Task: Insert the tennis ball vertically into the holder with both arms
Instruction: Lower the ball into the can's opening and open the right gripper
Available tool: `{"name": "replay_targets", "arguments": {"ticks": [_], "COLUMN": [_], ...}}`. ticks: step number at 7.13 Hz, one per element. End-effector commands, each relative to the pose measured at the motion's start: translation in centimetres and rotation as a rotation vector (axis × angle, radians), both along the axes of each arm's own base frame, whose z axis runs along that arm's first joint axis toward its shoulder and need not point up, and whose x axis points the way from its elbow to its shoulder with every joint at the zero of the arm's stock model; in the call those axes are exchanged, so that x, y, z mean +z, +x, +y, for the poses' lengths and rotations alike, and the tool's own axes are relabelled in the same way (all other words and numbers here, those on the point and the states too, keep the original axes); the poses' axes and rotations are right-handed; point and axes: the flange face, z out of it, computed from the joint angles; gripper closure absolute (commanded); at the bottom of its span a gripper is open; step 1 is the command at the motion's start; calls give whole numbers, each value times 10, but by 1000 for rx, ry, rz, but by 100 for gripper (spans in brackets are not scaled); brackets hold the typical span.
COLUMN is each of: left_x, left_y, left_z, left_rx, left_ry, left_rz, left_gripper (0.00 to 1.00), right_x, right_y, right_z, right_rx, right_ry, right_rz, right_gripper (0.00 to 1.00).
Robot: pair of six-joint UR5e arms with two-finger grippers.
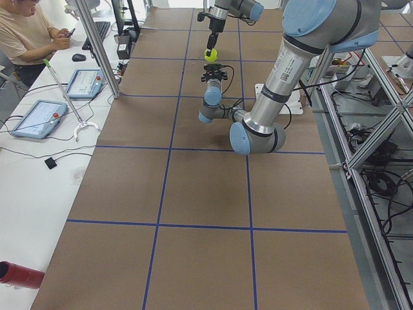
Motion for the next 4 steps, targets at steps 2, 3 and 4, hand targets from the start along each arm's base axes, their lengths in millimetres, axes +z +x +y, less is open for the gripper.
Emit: {"name": "replay_targets", "arguments": {"ticks": [2, 3, 4], "left_x": [0, 0, -1], "left_y": [0, 0, 0], "left_z": [0, 0, 0], "left_rx": [1, 0, 1], "left_ry": [0, 0, 1], "left_rz": [-1, 1, 2], "left_gripper": [18, 18, 18], "right_x": [0, 0, -2], "right_y": [-2, -2, 0], "right_z": [2, 2, 3], "right_rx": [9, 9, 10], "right_ry": [7, 7, 10], "right_rz": [6, 6, 2], "right_gripper": [0, 0, 0]}}
